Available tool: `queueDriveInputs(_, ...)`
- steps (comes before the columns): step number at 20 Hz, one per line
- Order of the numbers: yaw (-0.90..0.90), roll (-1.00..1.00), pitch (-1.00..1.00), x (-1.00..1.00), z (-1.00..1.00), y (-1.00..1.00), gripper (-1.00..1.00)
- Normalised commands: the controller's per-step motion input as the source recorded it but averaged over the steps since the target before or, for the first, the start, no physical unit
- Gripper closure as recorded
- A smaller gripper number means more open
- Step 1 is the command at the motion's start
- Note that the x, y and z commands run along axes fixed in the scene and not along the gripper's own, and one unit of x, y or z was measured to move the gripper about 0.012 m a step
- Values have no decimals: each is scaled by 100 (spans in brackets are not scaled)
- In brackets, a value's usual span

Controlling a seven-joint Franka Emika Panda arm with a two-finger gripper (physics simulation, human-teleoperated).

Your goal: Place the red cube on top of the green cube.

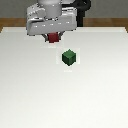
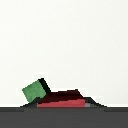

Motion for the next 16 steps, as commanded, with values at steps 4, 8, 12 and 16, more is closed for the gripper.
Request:
queueDriveInputs(4, 0, 0, 0, -25, 0, 25, 100)
queueDriveInputs(8, 0, 0, 0, 0, 0, 100, 100)
queueDriveInputs(12, 0, 0, 0, 0, 0, 50, 100)
queueDriveInputs(16, 0, 0, 0, 0, 0, 0, 100)
